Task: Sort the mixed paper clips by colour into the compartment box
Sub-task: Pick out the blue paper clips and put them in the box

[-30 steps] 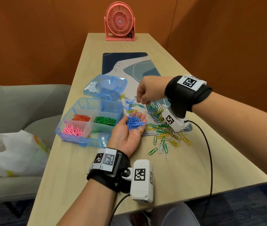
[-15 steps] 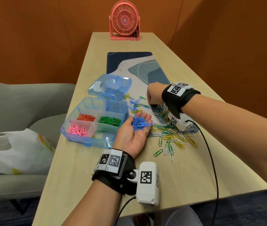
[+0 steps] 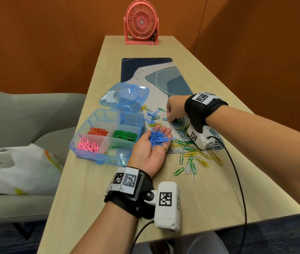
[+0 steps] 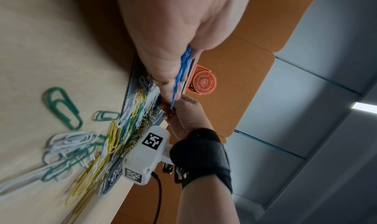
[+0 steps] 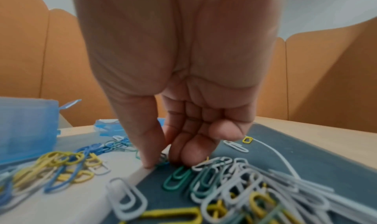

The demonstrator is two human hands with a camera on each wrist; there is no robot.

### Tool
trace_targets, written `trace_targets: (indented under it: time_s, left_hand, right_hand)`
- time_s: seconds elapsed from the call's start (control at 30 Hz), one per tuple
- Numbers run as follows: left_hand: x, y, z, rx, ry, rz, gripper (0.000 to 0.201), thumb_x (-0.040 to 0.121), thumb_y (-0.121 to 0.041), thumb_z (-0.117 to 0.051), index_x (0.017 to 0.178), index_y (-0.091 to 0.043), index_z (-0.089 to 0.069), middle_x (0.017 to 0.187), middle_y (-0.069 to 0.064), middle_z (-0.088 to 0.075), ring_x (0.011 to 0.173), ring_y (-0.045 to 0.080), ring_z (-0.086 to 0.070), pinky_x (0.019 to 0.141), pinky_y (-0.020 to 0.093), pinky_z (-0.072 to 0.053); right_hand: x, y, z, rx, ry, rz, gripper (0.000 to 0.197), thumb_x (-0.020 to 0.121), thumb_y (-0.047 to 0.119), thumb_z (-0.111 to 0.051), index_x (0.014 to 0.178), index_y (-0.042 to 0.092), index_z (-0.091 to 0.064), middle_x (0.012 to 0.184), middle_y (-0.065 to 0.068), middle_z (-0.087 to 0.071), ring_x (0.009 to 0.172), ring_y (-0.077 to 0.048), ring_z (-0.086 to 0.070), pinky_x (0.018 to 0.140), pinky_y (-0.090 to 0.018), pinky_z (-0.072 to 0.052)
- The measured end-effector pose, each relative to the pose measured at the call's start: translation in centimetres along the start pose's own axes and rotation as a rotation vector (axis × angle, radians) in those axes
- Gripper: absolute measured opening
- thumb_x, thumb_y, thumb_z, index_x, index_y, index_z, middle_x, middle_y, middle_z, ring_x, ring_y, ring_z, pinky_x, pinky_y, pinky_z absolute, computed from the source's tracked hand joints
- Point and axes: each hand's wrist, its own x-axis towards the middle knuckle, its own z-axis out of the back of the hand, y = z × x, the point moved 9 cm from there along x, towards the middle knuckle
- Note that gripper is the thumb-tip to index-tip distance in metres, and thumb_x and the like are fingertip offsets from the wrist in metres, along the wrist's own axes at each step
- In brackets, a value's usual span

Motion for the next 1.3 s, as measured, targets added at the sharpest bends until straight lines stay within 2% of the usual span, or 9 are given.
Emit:
trace_targets:
  time_s: [0.2, 0.37, 0.47, 0.53, 0.63, 0.8, 1.0, 1.17, 1.3]
  left_hand:
    - [-0.1, -0.1, -0.2, 0.011, 0.006, -0.013, 0.036, 0.103, -0.021, -0.028, 0.095, 0.001, -0.055, 0.098, 0.018, -0.057, 0.109, 0.031, -0.05, 0.088, 0.039, -0.044]
    - [-0.1, 0.0, -0.1, 0.003, 0.001, -0.006, 0.036, 0.103, -0.021, -0.028, 0.095, 0.001, -0.055, 0.098, 0.018, -0.057, 0.128, 0.031, -0.043, 0.097, 0.04, -0.038]
    - [-0.1, 0.0, -0.1, 0.001, 0.005, -0.008, 0.036, 0.103, -0.021, -0.028, 0.095, 0.001, -0.055, 0.097, 0.017, -0.057, 0.126, 0.03, -0.045, 0.086, 0.037, -0.046]
    - [-0.1, 0.0, -0.1, -0.004, 0.006, -0.007, 0.036, 0.103, -0.021, -0.027, 0.095, 0.0, -0.055, 0.097, 0.017, -0.057, 0.119, 0.03, -0.048, 0.08, 0.037, -0.046]
    - [0.0, 0.0, 0.0, -0.015, 0.007, -0.003, 0.036, 0.103, -0.021, -0.027, 0.095, 0.001, -0.055, 0.098, 0.017, -0.057, 0.122, 0.03, -0.046, 0.083, 0.037, -0.044]
    - [0.1, 0.0, 0.0, -0.027, -0.002, 0.003, 0.038, 0.103, -0.023, -0.027, 0.095, 0.001, -0.055, 0.098, 0.018, -0.057, 0.129, 0.031, -0.043, 0.097, 0.038, -0.039]
    - [0.0, 0.0, 0.0, -0.035, -0.004, 0.01, 0.038, 0.103, -0.023, -0.027, 0.095, 0.001, -0.055, 0.098, 0.017, -0.057, 0.129, 0.03, -0.043, 0.096, 0.04, -0.037]
    - [0.0, 0.0, 0.0, -0.027, -0.001, 0.008, 0.037, 0.103, -0.021, -0.027, 0.097, 0.002, -0.055, 0.104, 0.018, -0.057, 0.13, 0.03, -0.043, 0.098, 0.04, -0.037]
    - [0.1, 0.0, 0.1, -0.018, -0.005, 0.004, 0.037, 0.103, -0.022, -0.027, 0.097, 0.001, -0.055, 0.1, 0.017, -0.057, 0.129, 0.031, -0.044, 0.096, 0.04, -0.038]
  right_hand:
    - [-0.1, -1.3, 0.1, 0.202, 0.033, -0.041, 0.019, 0.079, 0.017, -0.072, 0.09, 0.002, -0.072, 0.078, -0.008, -0.07, 0.071, -0.017, -0.063, 0.076, -0.03, -0.054]
    - [-0.2, -1.8, 1.1, 0.183, -0.029, -0.068, 0.016, 0.076, 0.013, -0.068, 0.086, 0.002, -0.071, 0.086, -0.014, -0.074, 0.077, -0.023, -0.068, 0.08, -0.037, -0.056]
    - [-0.4, -0.7, 1.6, 0.089, -0.085, -0.039, 0.004, 0.08, 0.012, -0.066, 0.084, 0.01, -0.065, 0.086, -0.008, -0.067, 0.08, -0.024, -0.063, 0.062, -0.026, -0.05]
    - [-0.4, -0.1, 1.4, 0.073, -0.08, -0.025, 0.009, 0.079, 0.015, -0.071, 0.085, 0.011, -0.067, 0.086, -0.007, -0.066, 0.08, -0.022, -0.06, 0.06, -0.025, -0.047]
    - [0.1, 0.2, 0.8, 0.021, -0.055, -0.039, 0.025, 0.074, 0.022, -0.078, 0.092, 0.005, -0.073, 0.092, -0.011, -0.071, 0.084, -0.024, -0.063, 0.072, -0.031, -0.051]
    - [0.4, 0.3, 0.3, 0.004, -0.028, -0.047, 0.028, 0.076, 0.023, -0.075, 0.094, 0.002, -0.072, 0.095, -0.012, -0.072, 0.084, -0.026, -0.065, 0.075, -0.033, -0.053]
    - [0.4, 1.2, 0.9, 0.064, -0.064, -0.024, 0.009, 0.076, 0.012, -0.07, 0.085, 0.008, -0.069, 0.08, -0.006, -0.068, 0.074, -0.02, -0.061, 0.068, -0.027, -0.051]
    - [0.8, 3.0, 1.6, 0.068, -0.154, 0.076, 0.022, 0.083, 0.011, -0.067, 0.104, 0.013, -0.071, 0.098, -0.003, -0.066, 0.087, -0.02, -0.059, 0.069, -0.022, -0.042]
    - [0.9, 2.9, 1.1, -0.005, -0.112, 0.059, 0.014, 0.083, 0.011, -0.066, 0.095, 0.007, -0.072, 0.101, -0.01, -0.07, 0.08, -0.019, -0.056, 0.062, -0.023, -0.041]
